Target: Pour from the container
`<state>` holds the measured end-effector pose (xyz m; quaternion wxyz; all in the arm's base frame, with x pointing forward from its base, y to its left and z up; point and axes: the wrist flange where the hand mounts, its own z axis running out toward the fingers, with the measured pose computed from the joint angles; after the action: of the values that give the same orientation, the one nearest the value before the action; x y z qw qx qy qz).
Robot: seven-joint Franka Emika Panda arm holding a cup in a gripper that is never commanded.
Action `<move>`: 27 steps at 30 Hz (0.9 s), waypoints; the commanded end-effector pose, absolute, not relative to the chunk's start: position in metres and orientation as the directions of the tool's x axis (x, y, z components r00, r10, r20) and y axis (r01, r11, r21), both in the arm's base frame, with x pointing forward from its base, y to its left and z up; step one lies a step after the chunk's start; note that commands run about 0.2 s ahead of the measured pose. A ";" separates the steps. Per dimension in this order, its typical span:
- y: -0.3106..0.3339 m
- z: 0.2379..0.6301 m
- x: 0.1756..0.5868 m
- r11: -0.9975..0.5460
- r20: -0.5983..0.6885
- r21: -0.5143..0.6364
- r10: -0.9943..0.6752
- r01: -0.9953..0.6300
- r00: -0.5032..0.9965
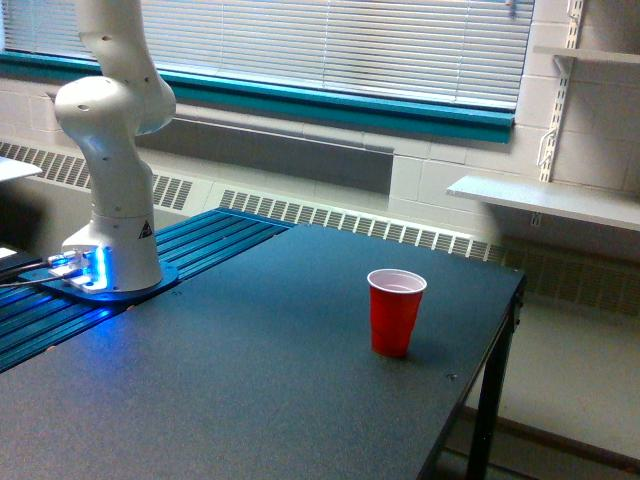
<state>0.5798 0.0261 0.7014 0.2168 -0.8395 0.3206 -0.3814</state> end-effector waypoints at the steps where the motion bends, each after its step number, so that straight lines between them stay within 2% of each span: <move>1: 0.022 0.682 0.588 -0.695 0.473 -0.596 -0.709 -0.404 0.522; 5: 0.024 0.682 0.583 -0.723 0.500 -0.571 -0.681 -0.388 0.535; 15: 0.011 0.672 0.563 -0.688 0.481 -0.548 -0.725 -0.477 0.493; 27: -0.010 0.611 0.522 -0.665 0.428 -0.496 -0.746 -0.558 0.510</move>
<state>0.5356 0.0010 0.6328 0.1544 -0.8575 0.3619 -0.3314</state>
